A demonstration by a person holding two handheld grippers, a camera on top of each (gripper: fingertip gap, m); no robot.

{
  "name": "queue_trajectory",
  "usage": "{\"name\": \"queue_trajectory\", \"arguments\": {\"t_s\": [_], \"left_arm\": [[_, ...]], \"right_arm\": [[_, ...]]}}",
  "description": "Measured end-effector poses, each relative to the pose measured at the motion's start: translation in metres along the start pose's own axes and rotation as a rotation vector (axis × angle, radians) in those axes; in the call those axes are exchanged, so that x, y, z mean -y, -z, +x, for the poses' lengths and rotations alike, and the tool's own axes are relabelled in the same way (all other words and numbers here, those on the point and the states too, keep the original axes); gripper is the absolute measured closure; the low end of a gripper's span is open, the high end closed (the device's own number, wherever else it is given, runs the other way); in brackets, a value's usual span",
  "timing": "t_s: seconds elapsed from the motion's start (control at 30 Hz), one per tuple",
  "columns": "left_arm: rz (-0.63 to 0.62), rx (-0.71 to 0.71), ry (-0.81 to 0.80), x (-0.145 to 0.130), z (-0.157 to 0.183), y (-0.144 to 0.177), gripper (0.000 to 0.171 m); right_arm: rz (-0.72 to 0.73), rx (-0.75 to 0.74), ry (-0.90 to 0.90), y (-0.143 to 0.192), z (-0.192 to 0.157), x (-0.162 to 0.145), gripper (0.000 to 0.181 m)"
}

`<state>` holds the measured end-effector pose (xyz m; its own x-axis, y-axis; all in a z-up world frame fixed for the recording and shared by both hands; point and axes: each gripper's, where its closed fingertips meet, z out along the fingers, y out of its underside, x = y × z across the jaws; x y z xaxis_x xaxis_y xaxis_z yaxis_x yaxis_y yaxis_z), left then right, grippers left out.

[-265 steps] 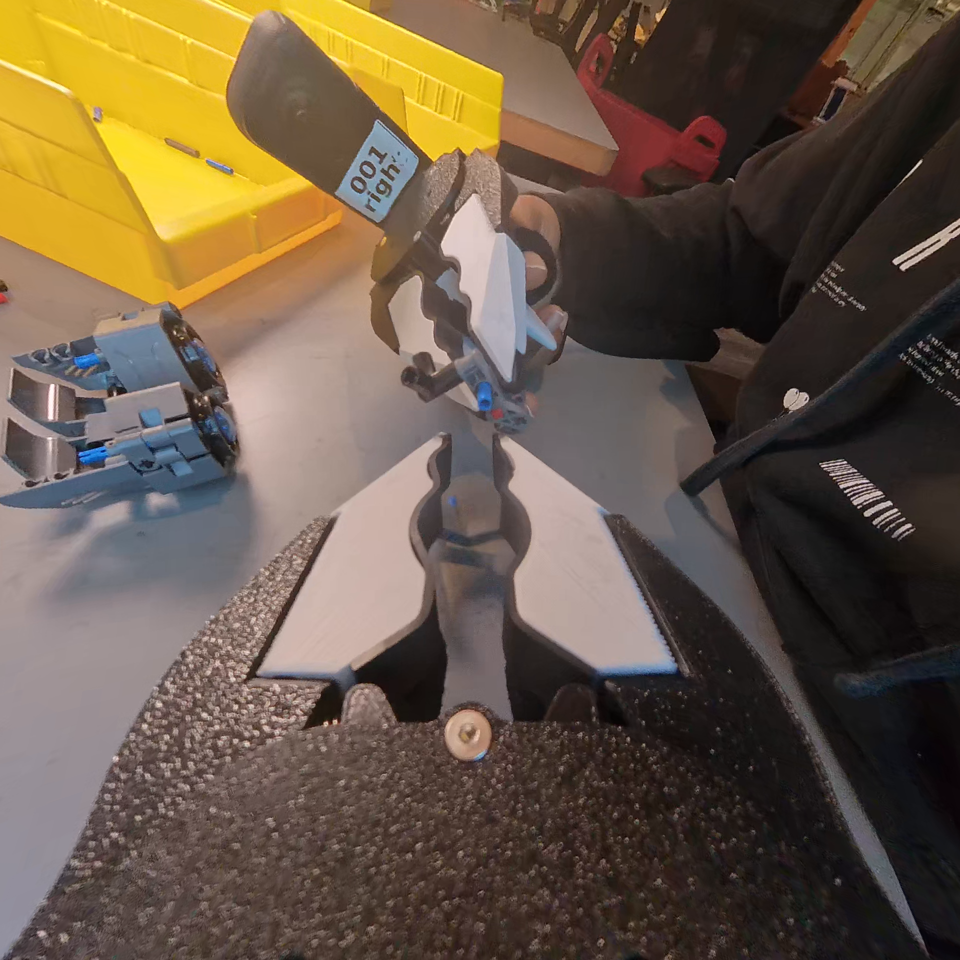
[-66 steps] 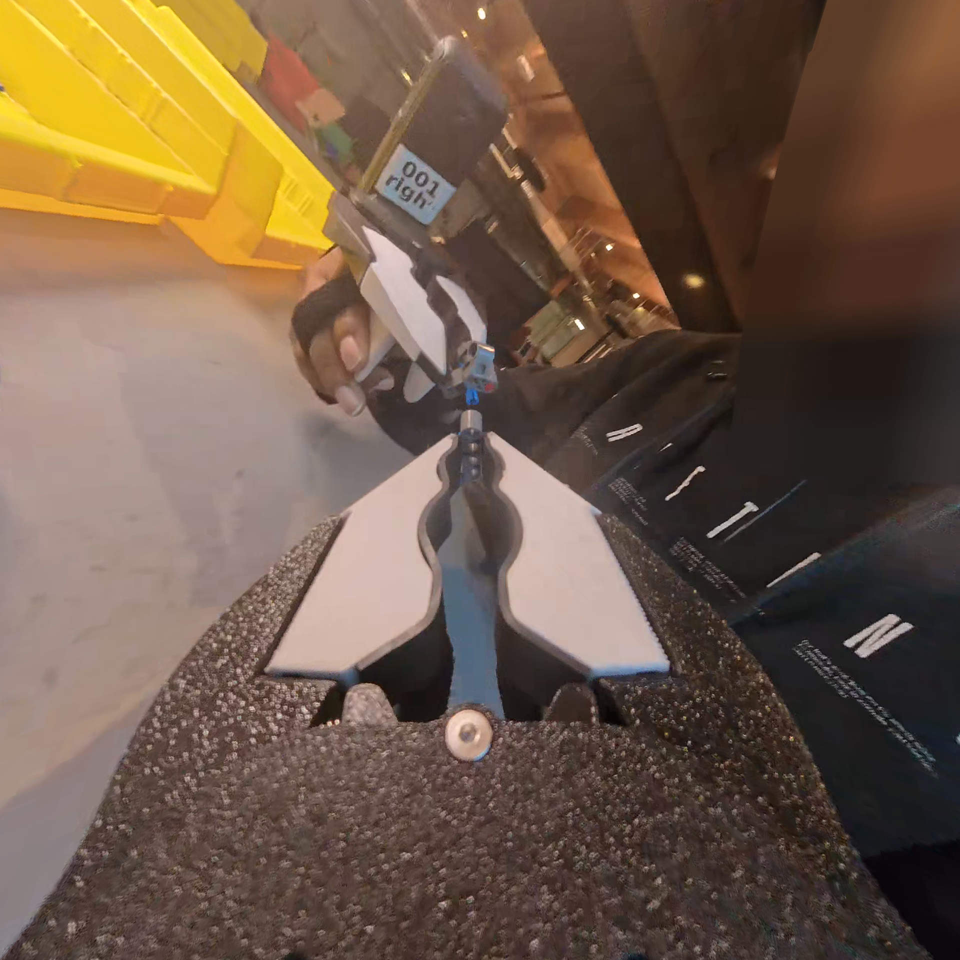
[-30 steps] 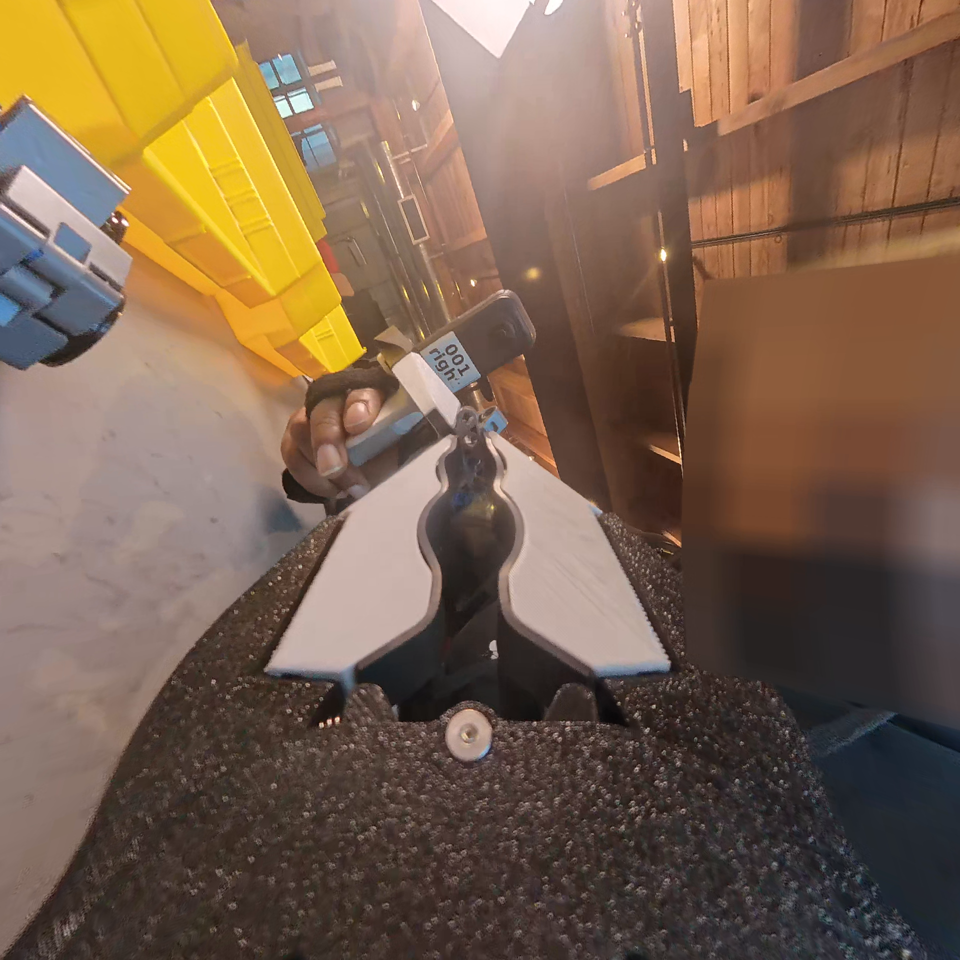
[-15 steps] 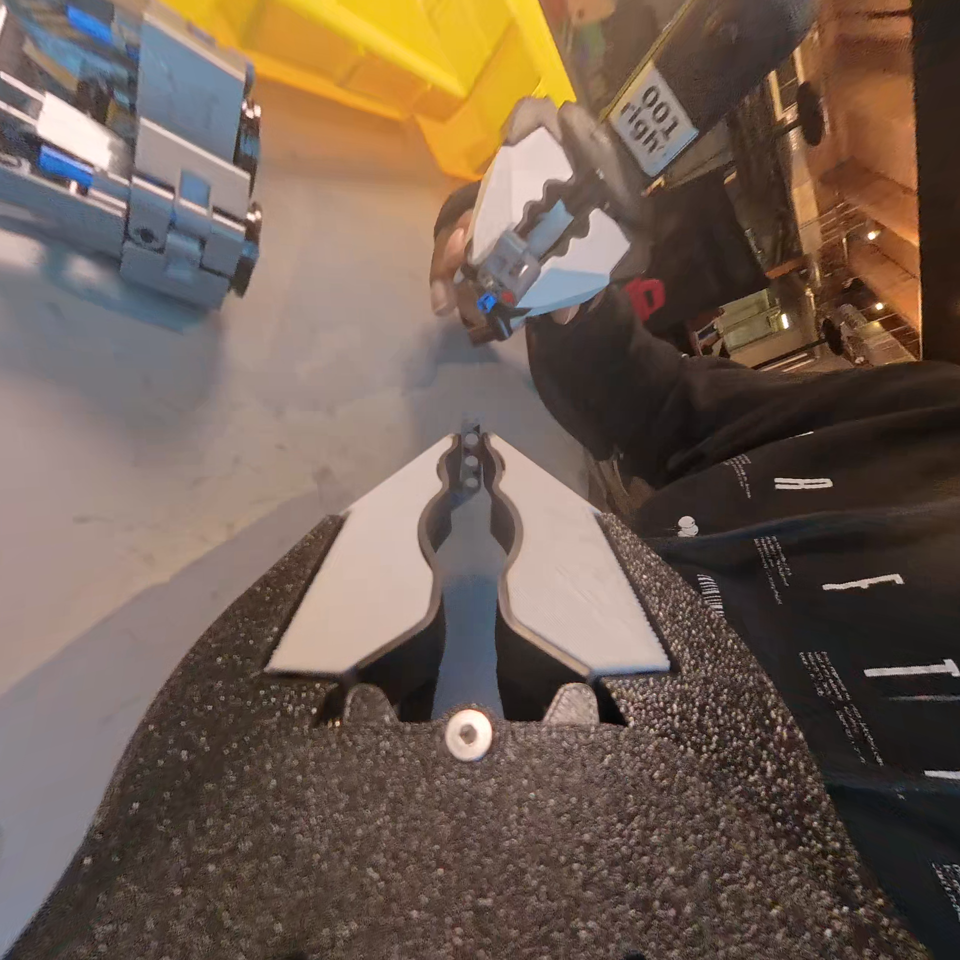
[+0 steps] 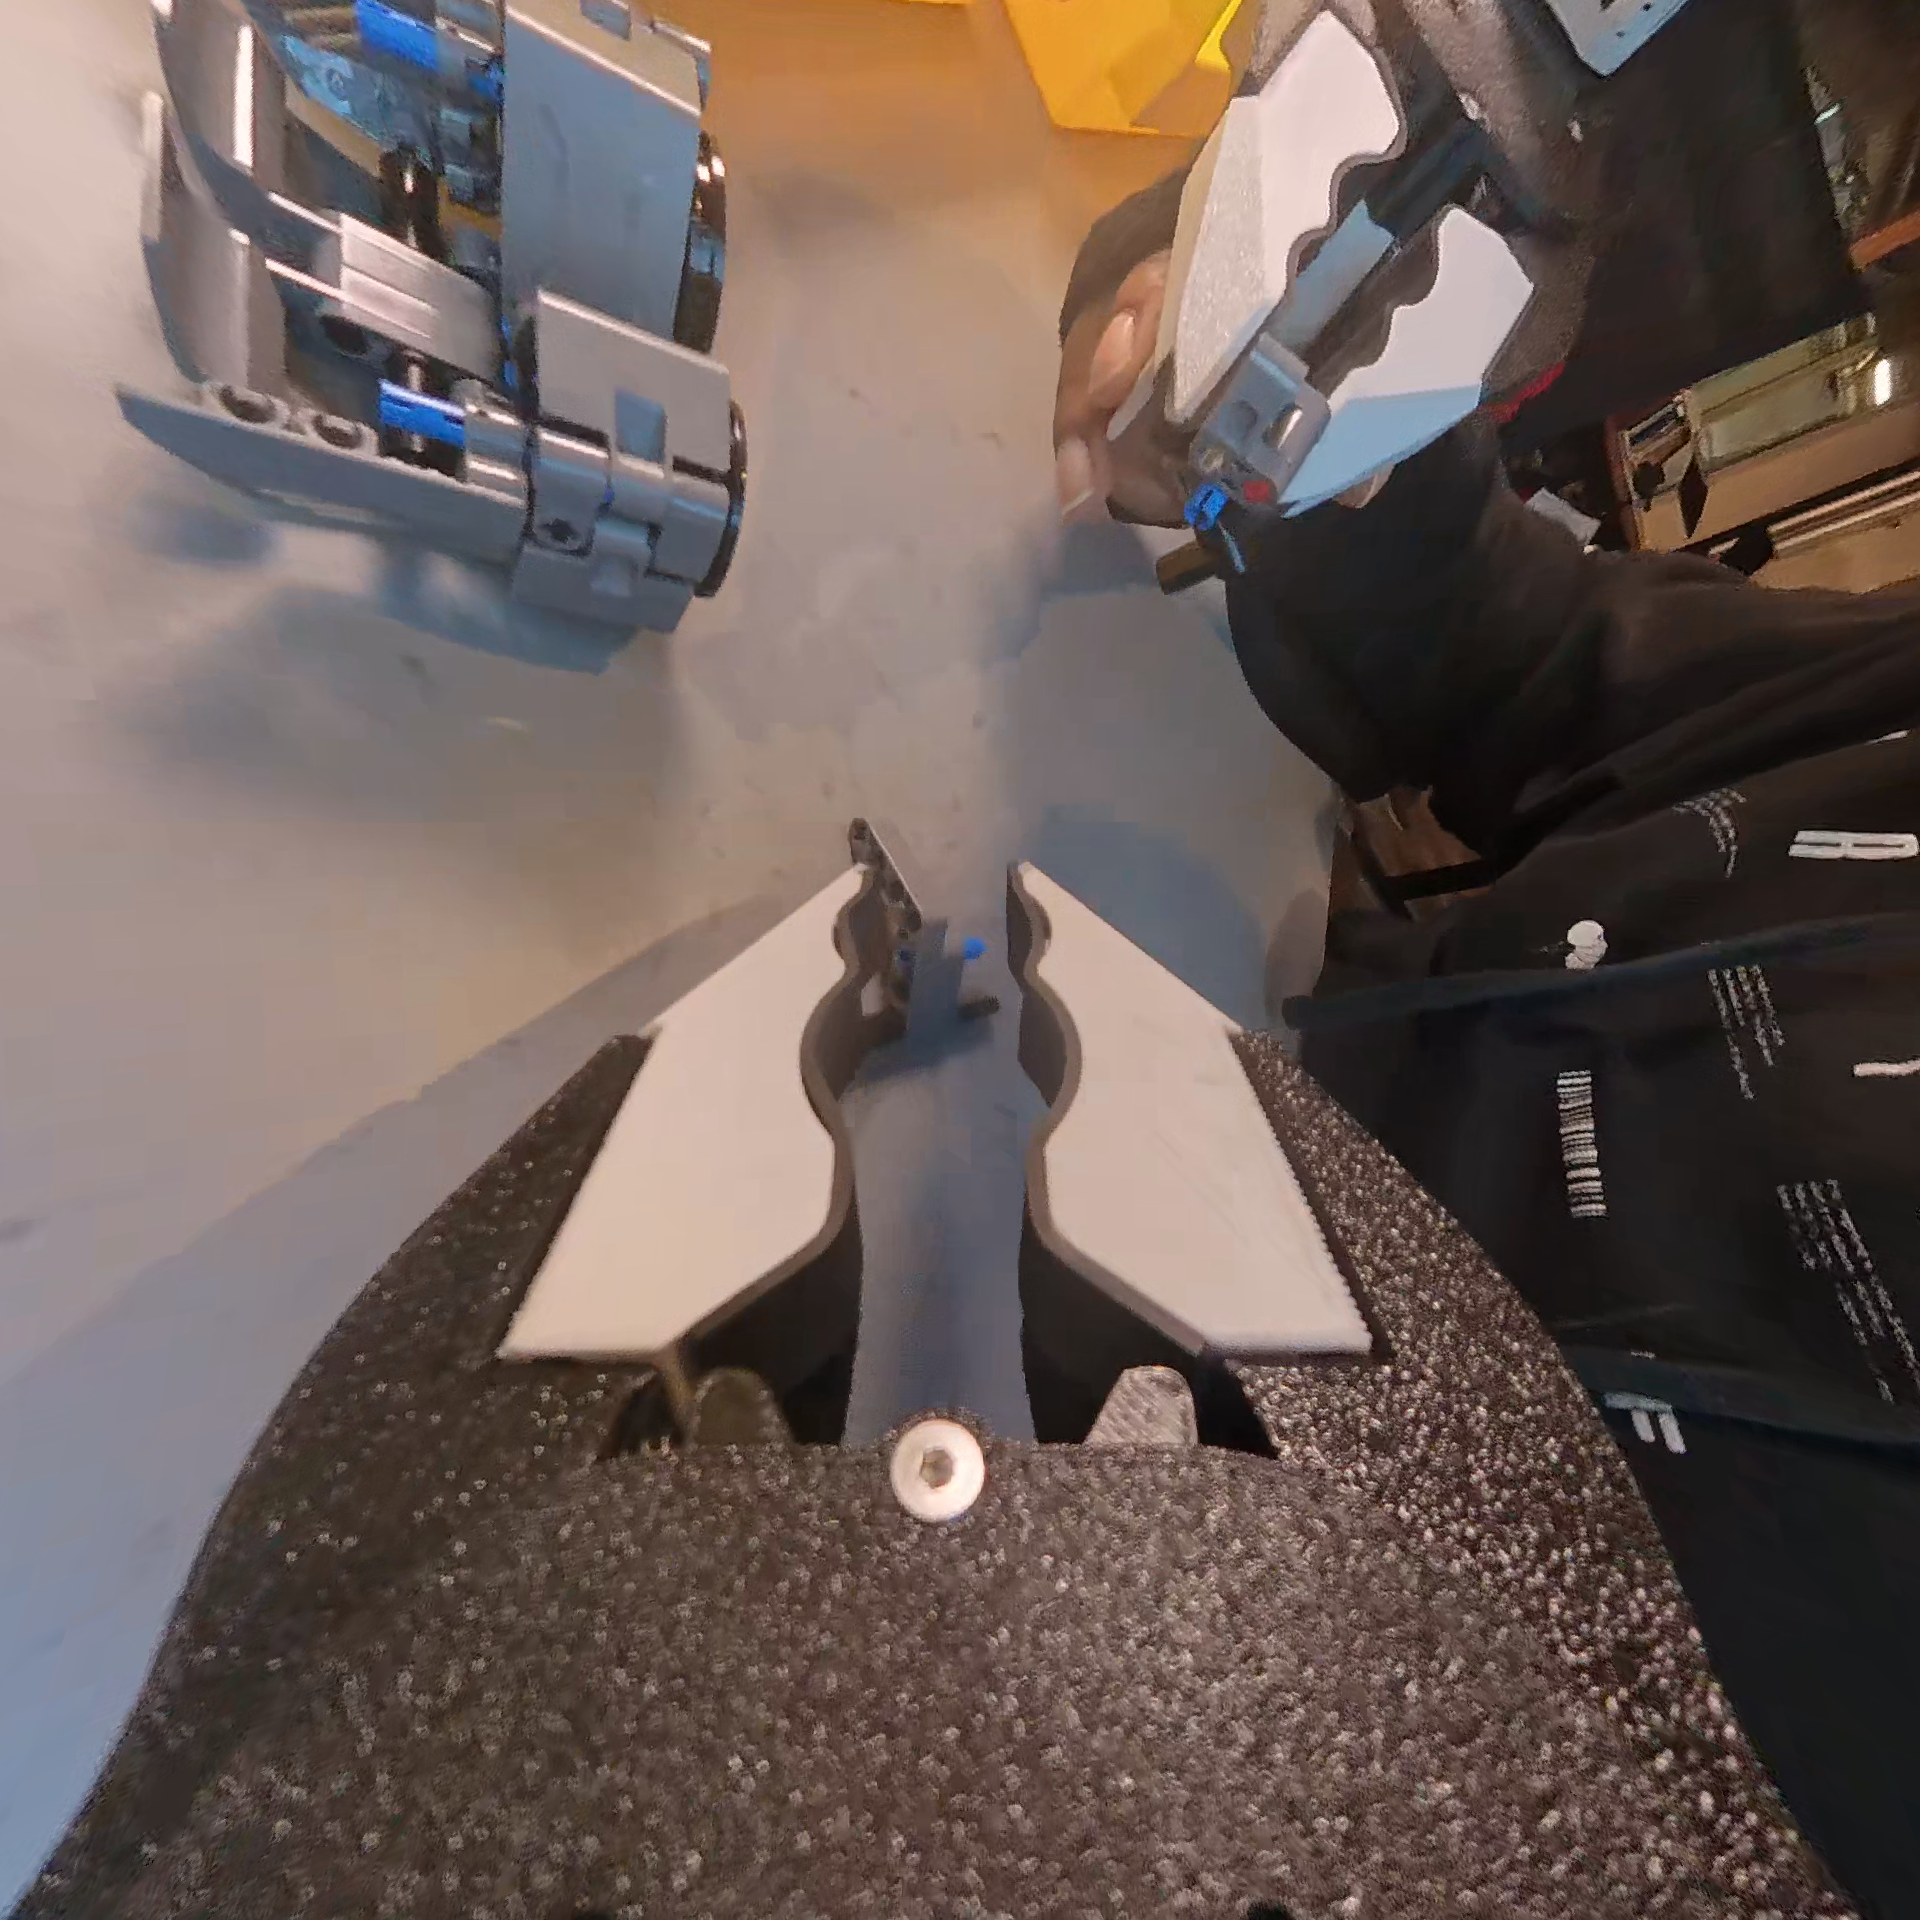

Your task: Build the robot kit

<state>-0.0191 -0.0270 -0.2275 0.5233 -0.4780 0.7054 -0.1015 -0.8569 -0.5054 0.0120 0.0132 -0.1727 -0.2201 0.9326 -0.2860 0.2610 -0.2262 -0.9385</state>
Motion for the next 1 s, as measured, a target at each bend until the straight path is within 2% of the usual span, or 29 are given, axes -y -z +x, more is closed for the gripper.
{"name": "queue_trajectory", "arguments": {"t_s": [0.13, 0.27, 0.4, 0.57, 0.67, 0.77, 1.0], "left_arm": [[-0.104, -0.018, -0.084, -0.012, 0.001, 0.006, 0.146], [-0.216, 0.000, -0.191, -0.024, -0.005, -0.002, 0.143], [-0.281, -0.048, -0.221, -0.027, -0.003, -0.010, 0.147], [-0.321, -0.028, -0.260, -0.031, -0.004, -0.016, 0.157], [-0.314, -0.043, -0.228, -0.032, -0.001, -0.016, 0.158], [-0.231, -0.109, -0.136, -0.026, 0.007, -0.016, 0.163], [0.220, -0.483, 0.128, 0.028, 0.056, 0.009, 0.165]], "right_arm": [[0.004, 0.003, -0.004, 0.000, -0.001, 0.001, 0.172], [0.008, 0.008, -0.001, 0.002, -0.002, 0.003, 0.172], [0.026, 0.019, -0.011, 0.004, -0.003, 0.006, 0.171], [0.034, 0.023, -0.017, 0.006, -0.003, 0.008, 0.171], [0.031, 0.035, -0.026, 0.006, -0.004, 0.007, 0.171], [0.015, 0.049, -0.024, 0.004, -0.006, 0.004, 0.172], [0.078, 0.117, 0.082, 0.005, -0.025, 0.014, 0.171]]}}
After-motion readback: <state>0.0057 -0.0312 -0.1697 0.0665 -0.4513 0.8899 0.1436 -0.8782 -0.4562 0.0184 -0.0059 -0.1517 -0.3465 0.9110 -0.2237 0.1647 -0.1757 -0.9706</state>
